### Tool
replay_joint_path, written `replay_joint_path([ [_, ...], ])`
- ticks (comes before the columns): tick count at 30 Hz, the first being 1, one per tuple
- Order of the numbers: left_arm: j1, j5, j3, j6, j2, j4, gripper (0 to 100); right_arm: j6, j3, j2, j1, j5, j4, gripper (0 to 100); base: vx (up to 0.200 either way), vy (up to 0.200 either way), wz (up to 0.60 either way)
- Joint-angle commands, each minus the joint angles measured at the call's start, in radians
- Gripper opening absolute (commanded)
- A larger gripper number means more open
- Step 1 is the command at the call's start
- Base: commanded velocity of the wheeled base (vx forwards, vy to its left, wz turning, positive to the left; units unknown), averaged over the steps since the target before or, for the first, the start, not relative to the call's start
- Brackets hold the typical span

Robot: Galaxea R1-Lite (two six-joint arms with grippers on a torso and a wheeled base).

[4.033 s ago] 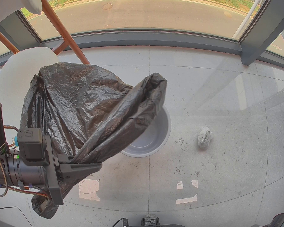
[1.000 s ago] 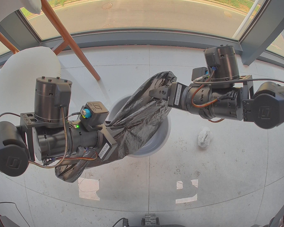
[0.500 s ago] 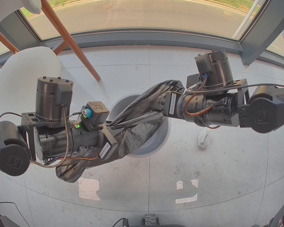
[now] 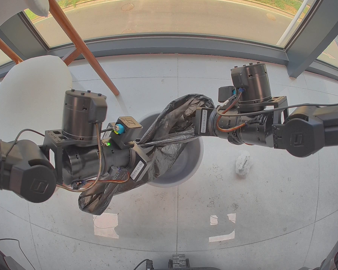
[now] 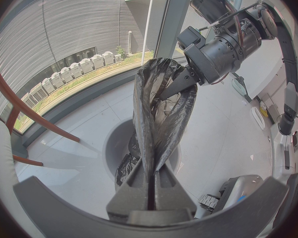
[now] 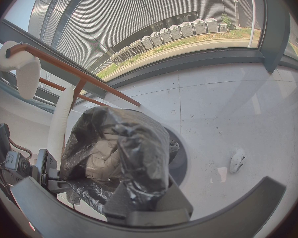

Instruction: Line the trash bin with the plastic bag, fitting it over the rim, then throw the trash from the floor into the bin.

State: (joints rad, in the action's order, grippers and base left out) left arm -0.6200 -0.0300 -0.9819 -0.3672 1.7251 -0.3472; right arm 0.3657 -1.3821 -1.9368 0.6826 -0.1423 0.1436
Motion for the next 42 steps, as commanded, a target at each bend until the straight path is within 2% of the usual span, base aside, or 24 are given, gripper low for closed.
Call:
replay_joint_path([
  [1, -0.001, -0.002, -0.043, 0.013, 0.077, -0.004, 0, -0.019, 0.005, -0.054, -0.034, 0.013, 0.037, 0, 0.0, 0.0, 0.0],
  [8, -0.001, 0.001, -0.09, 0.014, 0.148, -0.006, 0, -0.039, 0.0, -0.117, -0.069, 0.038, 0.113, 0, 0.0, 0.0, 0.0],
  [18, -0.001, 0.002, -0.109, 0.021, 0.212, -0.027, 0, -0.039, 0.006, -0.145, -0.109, 0.047, 0.117, 0, 0.0, 0.0, 0.0],
  [19, -0.001, 0.005, -0.107, 0.021, 0.212, -0.027, 100, -0.039, 0.006, -0.145, -0.112, 0.047, 0.117, 0, 0.0, 0.0, 0.0],
  [24, -0.003, 0.009, -0.104, 0.039, 0.225, -0.032, 100, -0.039, 0.006, -0.142, -0.113, 0.047, 0.117, 0, 0.0, 0.0, 0.0],
  [28, -0.021, 0.004, -0.107, 0.1, 0.237, -0.032, 100, -0.039, 0.018, -0.139, -0.113, 0.047, 0.117, 0, 0.0, 0.0, 0.0],
  [33, -0.023, -0.002, -0.142, 0.129, 0.263, -0.032, 100, -0.039, 0.029, -0.134, -0.112, 0.046, 0.119, 0, 0.0, 0.0, 0.0],
  [38, -0.02, -0.056, -0.189, 0.171, 0.28, -0.026, 100, -0.039, 0.029, -0.134, -0.112, 0.046, 0.119, 0, 0.0, 0.0, 0.0],
  [42, -0.015, -0.059, -0.189, 0.192, 0.28, -0.026, 100, -0.039, 0.031, -0.134, -0.113, 0.046, 0.119, 0, 0.0, 0.0, 0.0],
])
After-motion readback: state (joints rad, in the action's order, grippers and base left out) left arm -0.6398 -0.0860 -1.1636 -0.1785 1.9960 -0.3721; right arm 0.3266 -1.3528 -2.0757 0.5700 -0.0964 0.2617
